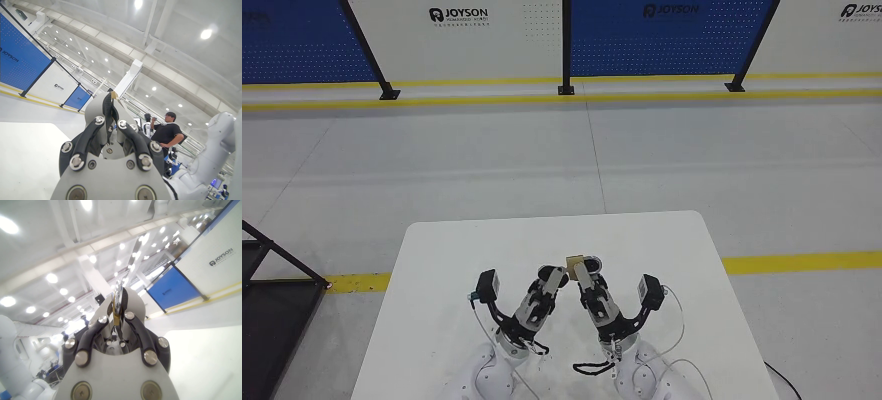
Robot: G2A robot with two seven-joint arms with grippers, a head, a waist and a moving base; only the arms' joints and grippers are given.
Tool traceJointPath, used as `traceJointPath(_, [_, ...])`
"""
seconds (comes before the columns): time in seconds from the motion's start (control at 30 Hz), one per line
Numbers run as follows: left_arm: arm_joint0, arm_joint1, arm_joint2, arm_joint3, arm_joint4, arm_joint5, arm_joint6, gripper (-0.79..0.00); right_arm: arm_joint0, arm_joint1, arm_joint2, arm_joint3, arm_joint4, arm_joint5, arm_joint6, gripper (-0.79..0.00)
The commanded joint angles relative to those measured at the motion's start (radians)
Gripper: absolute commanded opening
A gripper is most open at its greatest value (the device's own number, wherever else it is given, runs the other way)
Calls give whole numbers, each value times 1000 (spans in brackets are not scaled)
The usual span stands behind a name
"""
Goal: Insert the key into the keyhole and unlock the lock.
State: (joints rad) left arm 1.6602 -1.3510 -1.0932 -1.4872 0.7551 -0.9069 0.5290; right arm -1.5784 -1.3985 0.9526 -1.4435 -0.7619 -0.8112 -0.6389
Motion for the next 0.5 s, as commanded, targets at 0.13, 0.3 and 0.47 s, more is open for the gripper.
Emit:
traceJointPath(0.13, [1,-4,-6,7,141,27,102,-785,-3,-1,3,-1,7,4,14,-785])
traceJointPath(0.3, [0,-6,-7,18,260,68,198,-785,-5,-1,7,-5,20,2,32,-785])
traceJointPath(0.47, [-5,-7,-5,32,368,119,284,-785,-10,0,12,-11,29,0,50,-785])
